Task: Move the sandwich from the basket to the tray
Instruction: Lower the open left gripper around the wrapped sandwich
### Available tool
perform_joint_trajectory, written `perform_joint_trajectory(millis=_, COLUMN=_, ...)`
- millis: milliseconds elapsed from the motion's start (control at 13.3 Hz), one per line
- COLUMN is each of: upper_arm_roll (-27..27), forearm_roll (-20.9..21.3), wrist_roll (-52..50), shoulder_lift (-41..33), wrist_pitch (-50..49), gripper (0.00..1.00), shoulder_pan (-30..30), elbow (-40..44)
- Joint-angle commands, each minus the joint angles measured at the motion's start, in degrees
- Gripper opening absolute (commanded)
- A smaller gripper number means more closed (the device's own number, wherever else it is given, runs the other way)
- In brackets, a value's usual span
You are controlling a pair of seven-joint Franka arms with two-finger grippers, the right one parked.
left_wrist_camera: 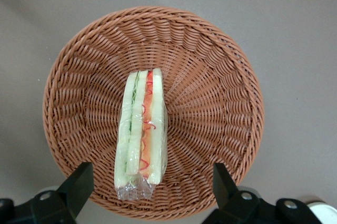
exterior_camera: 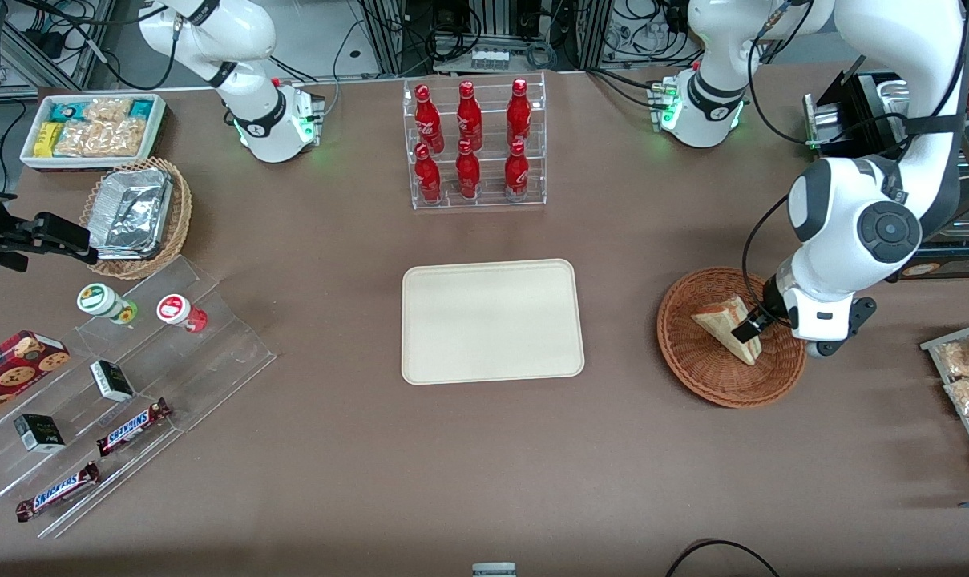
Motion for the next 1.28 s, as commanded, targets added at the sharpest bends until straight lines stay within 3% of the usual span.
perform_joint_trajectory(millis=0, upper_arm_roll=0.3, forearm_roll=0.9, wrist_roll=-2.3, shoulder_lift=-0.6, wrist_pitch=2.7, gripper=1.00, shoulder_pan=-0.5, elbow=-3.1)
perform_joint_trajectory(millis=1202, upper_arm_roll=0.2, forearm_roll=0.8, wrist_roll=-3.1, shoulder_lift=2.3, wrist_pitch=11.3, gripper=1.00, shoulder_pan=-0.6, elbow=-8.2)
